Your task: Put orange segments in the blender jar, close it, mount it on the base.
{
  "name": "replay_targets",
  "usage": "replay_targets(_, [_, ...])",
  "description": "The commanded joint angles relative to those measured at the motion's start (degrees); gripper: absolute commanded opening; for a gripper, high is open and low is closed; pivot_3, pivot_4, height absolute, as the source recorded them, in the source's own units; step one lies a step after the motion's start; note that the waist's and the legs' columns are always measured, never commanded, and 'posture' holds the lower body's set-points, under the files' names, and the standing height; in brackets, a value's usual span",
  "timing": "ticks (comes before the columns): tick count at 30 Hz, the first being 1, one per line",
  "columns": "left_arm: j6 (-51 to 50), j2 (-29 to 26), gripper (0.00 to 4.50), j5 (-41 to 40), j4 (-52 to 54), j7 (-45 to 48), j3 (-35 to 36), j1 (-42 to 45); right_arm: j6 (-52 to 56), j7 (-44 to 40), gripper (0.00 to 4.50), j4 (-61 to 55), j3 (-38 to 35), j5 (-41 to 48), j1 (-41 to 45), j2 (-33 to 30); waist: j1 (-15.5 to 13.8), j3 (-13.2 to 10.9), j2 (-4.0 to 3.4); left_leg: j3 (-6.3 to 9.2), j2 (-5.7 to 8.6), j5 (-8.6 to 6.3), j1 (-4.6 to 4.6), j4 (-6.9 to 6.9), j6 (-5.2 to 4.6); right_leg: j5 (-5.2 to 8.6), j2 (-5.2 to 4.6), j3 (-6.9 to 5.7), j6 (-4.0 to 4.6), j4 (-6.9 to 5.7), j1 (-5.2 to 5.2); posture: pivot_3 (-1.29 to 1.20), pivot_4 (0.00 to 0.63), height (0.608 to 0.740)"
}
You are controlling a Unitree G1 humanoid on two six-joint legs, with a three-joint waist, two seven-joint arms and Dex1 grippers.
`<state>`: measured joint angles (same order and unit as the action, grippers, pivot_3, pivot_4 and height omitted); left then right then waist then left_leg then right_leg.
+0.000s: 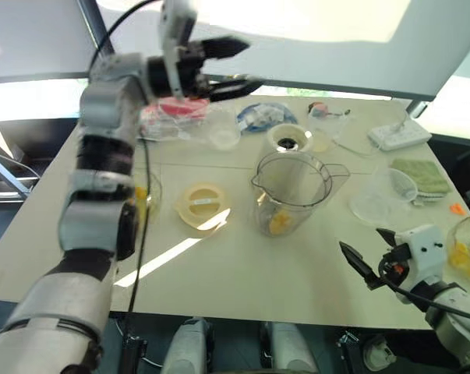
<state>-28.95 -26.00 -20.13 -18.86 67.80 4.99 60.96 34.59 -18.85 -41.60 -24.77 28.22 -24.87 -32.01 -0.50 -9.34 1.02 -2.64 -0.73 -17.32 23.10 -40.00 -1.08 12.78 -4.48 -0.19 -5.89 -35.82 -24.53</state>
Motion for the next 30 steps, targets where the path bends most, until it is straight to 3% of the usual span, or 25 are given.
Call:
replay_targets(1, [-9.6, -2.9, 4.49, -5.3, 16.7, -6.3, 4.1, -5.9, -3.1, -0.3, 4.50, 1.5, -4.4, -0.9, 1.0, 0.5, -0.2, 0.0, 0.03, 0.00, 0.00, 0.00, 0.00, -0.03, 0.01, 0.00, -0.02, 0.01, 0.01, -0.03, 0.00, 0.00, 0.150, 0.740])
replay_targets(6, [-15.0, -8.3, 4.49, -10.8, 35.1, -9.2, 6.4, -22.2, -2.3, 0.0, 4.50, 3.7, -9.1, 0.2, 4.1, -0.3, -0.1, 0.0, 0.00, -0.05, 0.02, 0.02, -0.11, -0.03, 0.04, 0.05, -0.08, 0.04, 0.09, -0.10, 0.04, 0.00, 0.150, 0.740])
replay_targets(13, [-13.7, -11.6, 4.49, -12.2, 43.7, -11.3, 4.3, -36.0, -3.3, 3.1, 4.50, 9.3, -9.5, -5.5, 6.9, -0.2, -0.1, 0.0, -0.03, -0.14, 0.02, 0.03, -0.54, -0.01, 0.07, 0.08, -0.08, 0.08, 0.15, -0.12, 0.39, 0.00, 0.150, 0.740])
replay_targets(21, [-11.3, -11.9, 4.49, -11.6, 44.9, -14.1, 1.8, -40.3, -4.4, 11.4, 4.50, 21.3, -3.0, -14.3, 17.0, 2.8, 0.3, -0.1, -0.09, -0.25, -0.02, 0.03, -0.62, 0.03, 0.07, 0.07, -0.05, 0.17, 0.17, -0.12, 0.37, 0.00, 0.150, 0.740])
replay_targets(30, [-12.2, -12.6, 4.49, -13.3, 46.7, -17.1, 2.1, -40.8, -9.5, 14.4, 4.50, 35.8, 1.4, -21.1, 25.1, 3.1, 0.4, -0.1, -0.18, -0.34, 0.02, 0.03, -0.58, 0.10, 0.07, 0.08, -0.08, 0.21, 0.16, -0.07, 0.31, 0.00, 0.150, 0.740])
